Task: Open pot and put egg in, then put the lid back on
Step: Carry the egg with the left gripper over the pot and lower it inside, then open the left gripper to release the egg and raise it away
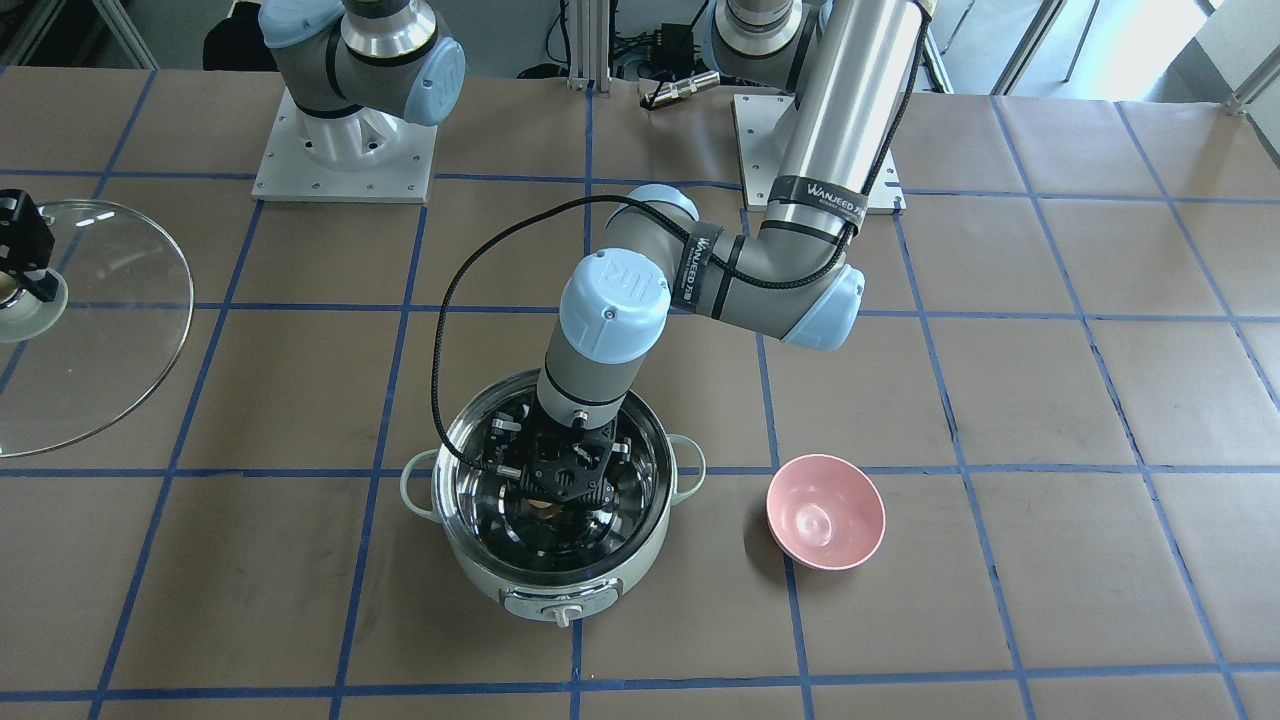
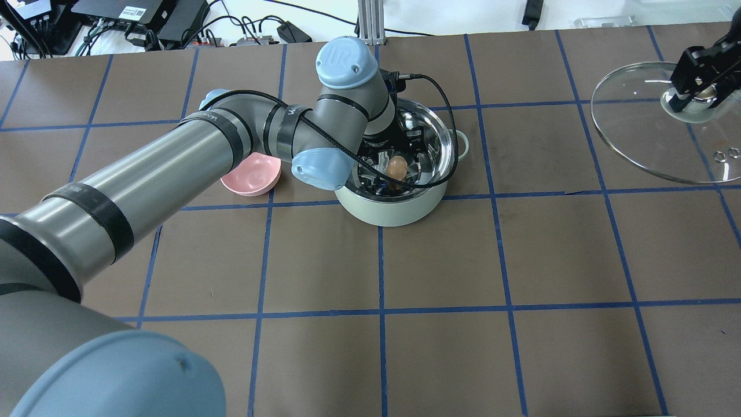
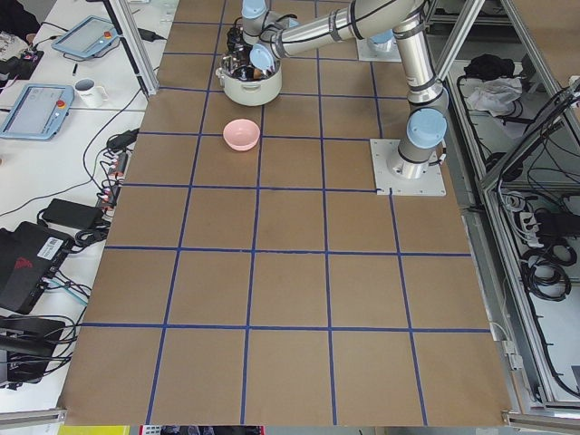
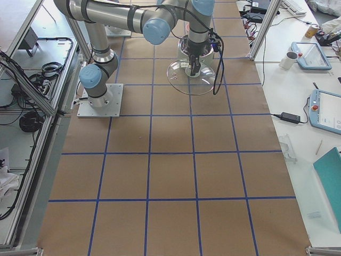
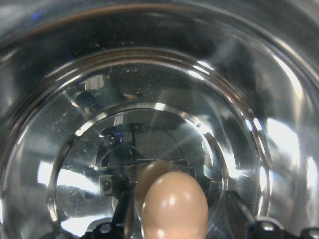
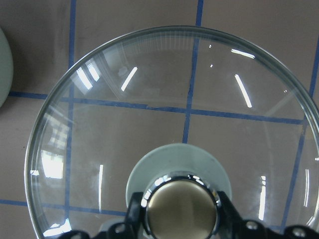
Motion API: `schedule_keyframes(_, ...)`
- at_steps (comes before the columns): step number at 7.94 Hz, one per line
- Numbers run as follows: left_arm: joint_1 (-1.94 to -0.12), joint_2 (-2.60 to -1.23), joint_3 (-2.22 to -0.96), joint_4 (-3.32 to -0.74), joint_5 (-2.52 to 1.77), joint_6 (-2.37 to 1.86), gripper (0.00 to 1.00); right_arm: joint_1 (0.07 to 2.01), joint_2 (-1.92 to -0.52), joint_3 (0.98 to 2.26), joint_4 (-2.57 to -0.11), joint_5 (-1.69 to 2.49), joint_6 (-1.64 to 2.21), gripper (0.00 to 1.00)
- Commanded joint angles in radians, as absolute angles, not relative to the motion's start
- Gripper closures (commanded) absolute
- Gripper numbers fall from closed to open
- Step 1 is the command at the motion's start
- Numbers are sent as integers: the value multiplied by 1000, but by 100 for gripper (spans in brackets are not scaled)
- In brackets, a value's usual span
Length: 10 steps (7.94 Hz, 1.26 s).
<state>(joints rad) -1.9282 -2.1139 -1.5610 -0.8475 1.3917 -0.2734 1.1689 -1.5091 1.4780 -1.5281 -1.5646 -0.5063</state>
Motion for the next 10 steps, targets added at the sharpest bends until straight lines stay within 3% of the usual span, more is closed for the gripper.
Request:
schedule_keyframes(1, -1928, -2039, -1559, -906, 1391, -282, 0, 1169, -1509, 1479, -1529, -1571, -499, 100)
schedule_keyframes(3, -1928, -2010, -1510, -1071, 1397, -282, 0, 1169, -1511, 1477, -1528, -1572, -499, 100)
schedule_keyframes(6, -1916, -1861, -1471, -1323, 1433, -275, 0, 1170, -1522, 1471, -1526, -1585, -497, 100)
schedule_keyframes(7, -1854, -1803, -1454, -1488, 1474, -278, 0, 1180, -1529, 1467, -1523, -1580, -456, 100)
schedule_keyframes(10, -1680, -1685, -1439, -1672, 1480, -226, 0, 1196, -1534, 1468, -1516, -1566, -398, 100)
